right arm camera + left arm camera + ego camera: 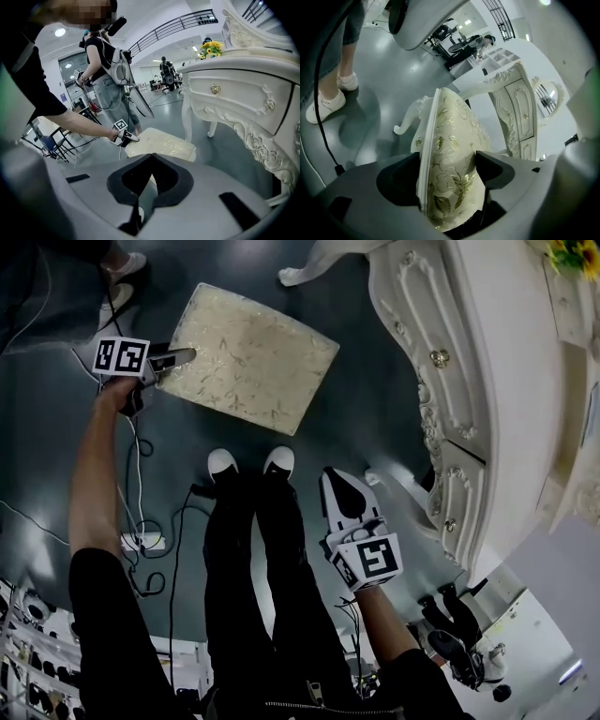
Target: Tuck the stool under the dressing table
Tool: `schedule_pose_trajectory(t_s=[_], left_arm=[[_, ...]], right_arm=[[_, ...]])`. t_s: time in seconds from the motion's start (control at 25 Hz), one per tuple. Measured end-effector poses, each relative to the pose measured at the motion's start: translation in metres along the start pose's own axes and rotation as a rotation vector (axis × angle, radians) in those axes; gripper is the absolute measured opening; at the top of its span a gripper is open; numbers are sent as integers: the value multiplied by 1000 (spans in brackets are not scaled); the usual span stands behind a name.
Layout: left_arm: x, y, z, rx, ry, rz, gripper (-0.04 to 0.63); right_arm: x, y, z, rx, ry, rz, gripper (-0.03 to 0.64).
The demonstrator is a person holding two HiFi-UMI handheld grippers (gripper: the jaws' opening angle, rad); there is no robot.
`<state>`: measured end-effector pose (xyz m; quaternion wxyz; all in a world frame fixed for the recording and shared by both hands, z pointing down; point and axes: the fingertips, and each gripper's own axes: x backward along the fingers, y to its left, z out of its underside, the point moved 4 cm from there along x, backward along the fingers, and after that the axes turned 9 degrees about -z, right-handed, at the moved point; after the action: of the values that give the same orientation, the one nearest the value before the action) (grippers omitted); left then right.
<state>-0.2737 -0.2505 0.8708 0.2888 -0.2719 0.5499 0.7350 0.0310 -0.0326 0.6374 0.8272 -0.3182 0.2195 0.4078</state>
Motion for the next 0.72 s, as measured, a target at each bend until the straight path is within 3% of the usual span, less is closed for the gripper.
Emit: schedule_pose_trajectory(t_s=[0.32, 0.72], left_arm=[[8, 2, 16, 74, -94, -7, 355], [-19, -47, 92, 159, -27, 81, 345]], right_arm=[[0, -1, 14, -54, 8, 26, 3], [16, -7, 28, -79, -17, 45, 3]])
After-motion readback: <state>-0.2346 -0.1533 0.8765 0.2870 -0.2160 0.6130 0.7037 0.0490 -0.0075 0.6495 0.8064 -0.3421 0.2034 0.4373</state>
